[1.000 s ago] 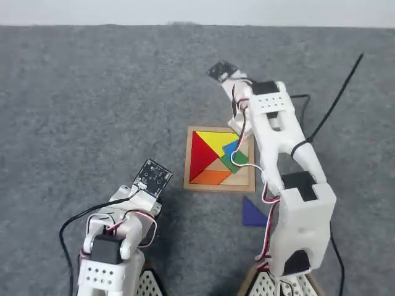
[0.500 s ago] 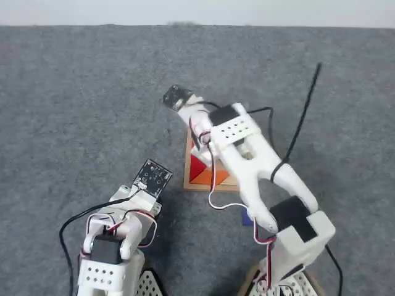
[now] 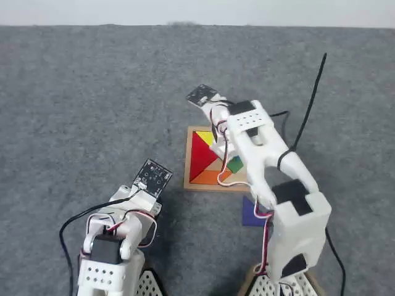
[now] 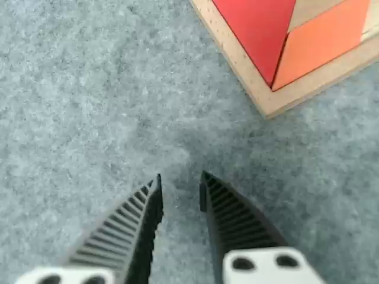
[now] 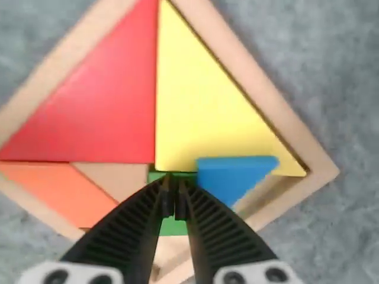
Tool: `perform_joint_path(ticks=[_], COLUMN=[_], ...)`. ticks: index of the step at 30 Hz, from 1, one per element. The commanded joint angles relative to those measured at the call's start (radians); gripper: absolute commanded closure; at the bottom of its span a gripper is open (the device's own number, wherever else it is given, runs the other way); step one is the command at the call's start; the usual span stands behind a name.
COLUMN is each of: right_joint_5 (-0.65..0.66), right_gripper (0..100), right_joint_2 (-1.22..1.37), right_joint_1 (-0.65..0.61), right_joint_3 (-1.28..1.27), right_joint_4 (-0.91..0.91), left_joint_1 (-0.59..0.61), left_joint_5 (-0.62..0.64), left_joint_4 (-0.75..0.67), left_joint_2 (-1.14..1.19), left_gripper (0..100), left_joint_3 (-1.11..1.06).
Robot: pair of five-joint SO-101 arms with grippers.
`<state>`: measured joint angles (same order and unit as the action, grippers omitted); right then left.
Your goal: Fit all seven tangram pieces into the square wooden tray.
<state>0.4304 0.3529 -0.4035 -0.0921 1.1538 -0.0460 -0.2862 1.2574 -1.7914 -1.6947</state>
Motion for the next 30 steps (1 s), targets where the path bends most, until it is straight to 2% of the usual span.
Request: perform_joint_path(ticks=[1, 6, 17, 30], right_joint_5=[0.021, 0.015, -0.02, -0.068], right_gripper=[99.1, 99.1, 99.1, 99.1], right_joint_2=[0.001, 0.002, -0.056, -0.053], right_joint_1=[0.036, 0.067, 0.025, 0.131], right_joint_3=[0.072, 0.097, 0.123, 0.126], right_joint_4=[-0.016, -0.013, -0.022, -0.045], left_joint_1=[0.006, 0.006, 0.006, 0.006], left_joint_5=[-0.009, -0.009, -0.009, -0.009], left_joint_4=[-0.002, -0.002, -0.002, -0.002], left_joint_2=[-0.011, -0.011, -0.011, -0.011], left_gripper=[90, 90, 90, 90], left_joint_3=[0.012, 0.012, 0.012, 0.012])
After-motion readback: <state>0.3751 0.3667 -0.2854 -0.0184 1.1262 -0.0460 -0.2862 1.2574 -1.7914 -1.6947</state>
